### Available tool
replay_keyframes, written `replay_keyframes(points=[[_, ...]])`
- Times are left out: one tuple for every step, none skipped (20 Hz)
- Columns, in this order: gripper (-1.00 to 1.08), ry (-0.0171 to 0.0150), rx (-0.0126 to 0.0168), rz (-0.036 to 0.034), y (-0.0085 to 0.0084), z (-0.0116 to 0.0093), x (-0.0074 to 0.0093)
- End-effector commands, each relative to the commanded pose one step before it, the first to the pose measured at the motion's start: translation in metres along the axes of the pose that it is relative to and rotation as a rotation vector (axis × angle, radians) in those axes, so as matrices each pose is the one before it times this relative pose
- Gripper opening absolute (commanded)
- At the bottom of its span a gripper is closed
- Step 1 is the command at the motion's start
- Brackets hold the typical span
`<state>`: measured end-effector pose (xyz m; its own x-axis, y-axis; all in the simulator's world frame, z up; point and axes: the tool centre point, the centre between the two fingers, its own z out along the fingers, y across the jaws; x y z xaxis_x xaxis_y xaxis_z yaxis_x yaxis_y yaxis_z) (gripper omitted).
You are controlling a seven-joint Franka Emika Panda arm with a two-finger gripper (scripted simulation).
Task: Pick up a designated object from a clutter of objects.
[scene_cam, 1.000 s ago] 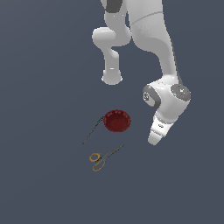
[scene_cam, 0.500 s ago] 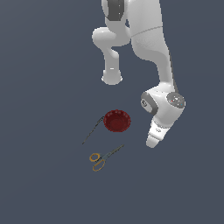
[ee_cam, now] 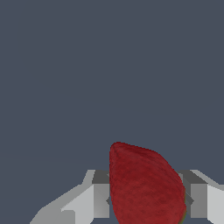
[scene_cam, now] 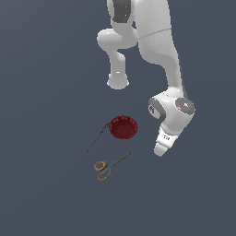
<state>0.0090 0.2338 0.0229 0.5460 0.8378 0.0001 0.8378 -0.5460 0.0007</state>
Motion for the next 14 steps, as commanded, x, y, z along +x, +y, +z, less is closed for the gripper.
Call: replay_keyframes(points=[[-1.00, -0.00030, 0.00070, -0.00076, -0.00061, 0.00050, 0.00015], [-1.00, 0.00040, -0.00072, 0.00053, 0.00049, -0.00050, -0.00007], [-1.00, 0.00000, 0.00000, 0.00000, 0.00007, -0.00021, -0.00014], [-1.00, 0.00000, 0.00000, 0.00000, 0.00020, -0.00064, -0.00043], [-1.00, 0.00000, 0.00000, 0.00000, 0.00033, -0.00106, -0.00072], [-1.00, 0.00000, 0.00000, 0.00000, 0.00046, -0.00149, -0.00101], [-1.00, 0.00000, 0.00000, 0.00000, 0.00059, -0.00192, -0.00129], [-1.00, 0.00000, 0.00000, 0.00000, 0.00072, -0.00235, -0.00158], [-1.00, 0.00000, 0.00000, 0.00000, 0.00086, -0.00278, -0.00187], [-1.00, -0.00031, -0.00035, -0.00015, 0.00090, -0.00319, -0.00210], [-1.00, 0.00000, 0.00000, 0.00000, 0.00112, -0.00366, -0.00246], [-1.00, 0.00000, 0.00000, 0.00000, 0.00126, -0.00410, -0.00275], [-1.00, 0.00000, 0.00000, 0.00000, 0.00140, -0.00455, -0.00305], [-1.00, 0.00000, 0.00000, 0.00000, 0.00154, -0.00500, -0.00335]])
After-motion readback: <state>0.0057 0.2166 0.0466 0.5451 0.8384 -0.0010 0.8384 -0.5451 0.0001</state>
